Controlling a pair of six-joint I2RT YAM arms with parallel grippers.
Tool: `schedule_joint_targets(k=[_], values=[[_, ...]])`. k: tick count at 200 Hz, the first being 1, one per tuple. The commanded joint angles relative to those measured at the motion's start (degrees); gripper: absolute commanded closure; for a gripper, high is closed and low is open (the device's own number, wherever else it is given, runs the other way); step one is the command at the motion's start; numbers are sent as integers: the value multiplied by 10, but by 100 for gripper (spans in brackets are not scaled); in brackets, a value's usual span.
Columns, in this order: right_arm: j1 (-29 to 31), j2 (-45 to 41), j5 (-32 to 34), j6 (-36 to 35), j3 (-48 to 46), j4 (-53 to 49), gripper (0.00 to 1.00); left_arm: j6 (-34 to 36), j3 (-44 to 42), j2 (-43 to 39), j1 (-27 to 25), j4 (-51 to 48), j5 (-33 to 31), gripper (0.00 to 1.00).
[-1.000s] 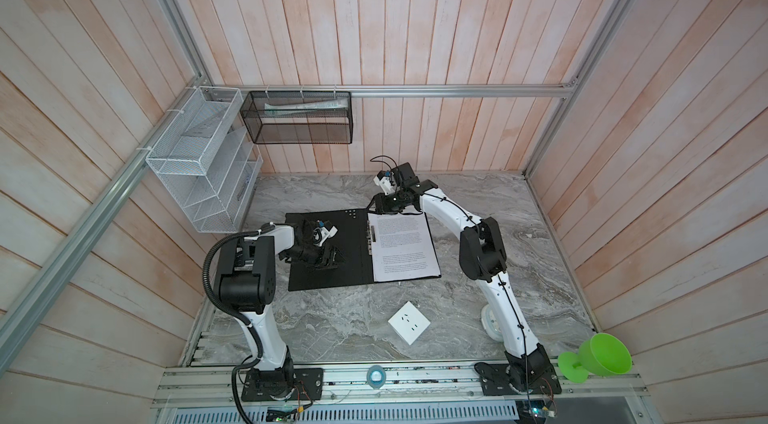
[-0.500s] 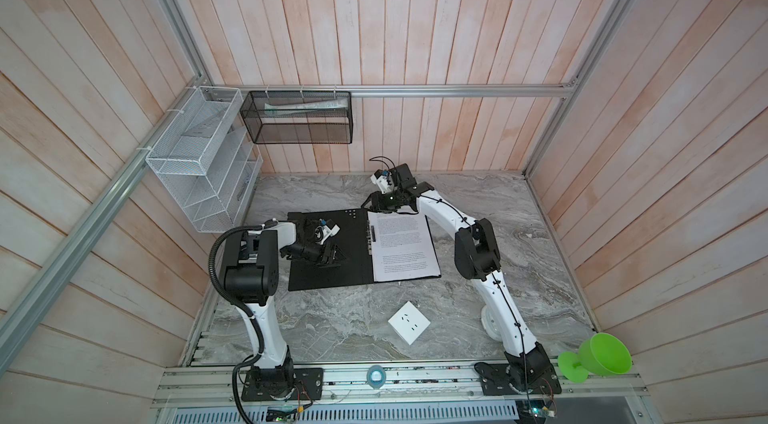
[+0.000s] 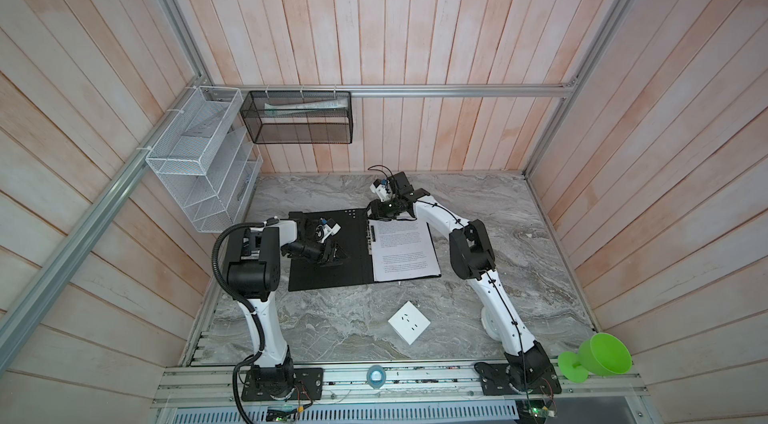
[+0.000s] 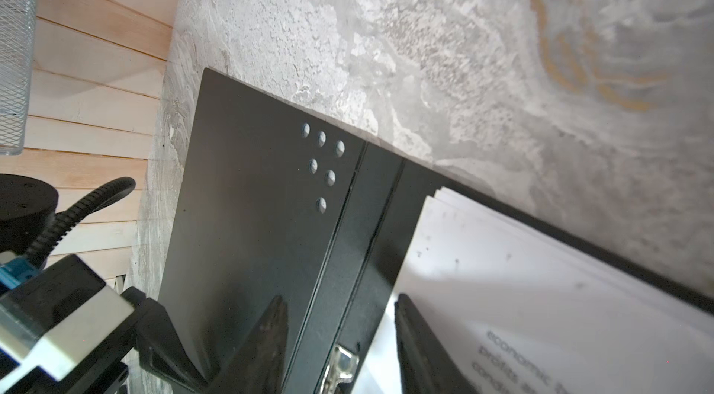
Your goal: Put the files into the folder
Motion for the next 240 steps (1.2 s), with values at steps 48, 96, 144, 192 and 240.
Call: schedule_joint_targets(k=[48, 96, 144, 192, 240], values=[[6, 9, -49, -27, 16, -36, 53, 8, 8, 30, -2, -2, -30, 41], [5, 0, -76, -33, 18, -35, 52, 2, 11, 33, -2, 0, -30, 41], [6, -8, -110, -27, 21, -24, 53, 0, 17, 35, -3, -1, -30, 41], [6, -19, -121, -35, 22, -34, 53, 1, 15, 36, -2, -1, -30, 41], [7, -49, -121, -59, 19, -73, 54, -4, 18, 32, -2, 2, -27, 41]])
